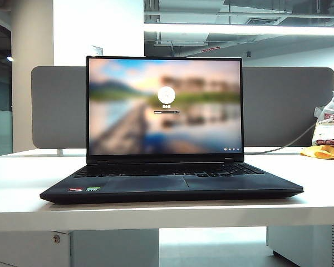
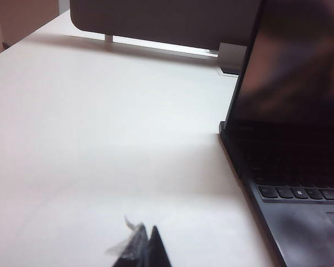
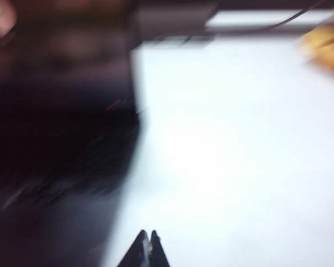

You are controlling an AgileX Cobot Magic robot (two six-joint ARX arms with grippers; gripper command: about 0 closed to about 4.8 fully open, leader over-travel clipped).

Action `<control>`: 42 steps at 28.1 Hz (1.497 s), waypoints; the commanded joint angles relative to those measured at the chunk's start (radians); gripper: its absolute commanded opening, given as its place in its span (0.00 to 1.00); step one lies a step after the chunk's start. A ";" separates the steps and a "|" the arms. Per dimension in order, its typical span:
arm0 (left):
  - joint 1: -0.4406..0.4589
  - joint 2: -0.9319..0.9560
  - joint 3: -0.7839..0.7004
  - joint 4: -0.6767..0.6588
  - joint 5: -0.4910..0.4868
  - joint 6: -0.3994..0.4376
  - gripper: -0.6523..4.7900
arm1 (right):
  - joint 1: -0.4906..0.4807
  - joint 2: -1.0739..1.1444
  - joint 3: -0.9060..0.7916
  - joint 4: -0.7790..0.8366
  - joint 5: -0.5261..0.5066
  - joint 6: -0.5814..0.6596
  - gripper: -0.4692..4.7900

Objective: Open the lid of the laptop and use the keypad to enter the password "123".

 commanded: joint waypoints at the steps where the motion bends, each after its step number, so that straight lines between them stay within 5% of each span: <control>1: 0.001 0.000 0.000 0.004 0.005 -0.003 0.11 | -0.105 -0.104 -0.079 0.129 0.000 0.014 0.09; 8: 0.001 0.000 0.000 0.003 0.004 -0.003 0.11 | -0.123 -0.397 -0.320 0.365 0.050 0.052 0.09; 14: 0.001 0.000 0.000 0.003 0.005 -0.002 0.11 | -0.113 -0.569 -0.407 0.376 0.044 0.080 0.09; 28: 0.001 0.000 0.000 0.003 0.005 -0.003 0.11 | -0.050 -0.571 -0.412 0.065 0.041 0.051 0.09; 35: 0.001 0.000 0.000 0.003 0.005 -0.003 0.11 | -0.031 -0.571 -0.412 0.023 0.045 -0.087 0.09; 42: 0.001 0.000 0.000 0.003 0.005 -0.003 0.11 | -0.024 -0.571 -0.412 0.013 0.089 -0.032 0.09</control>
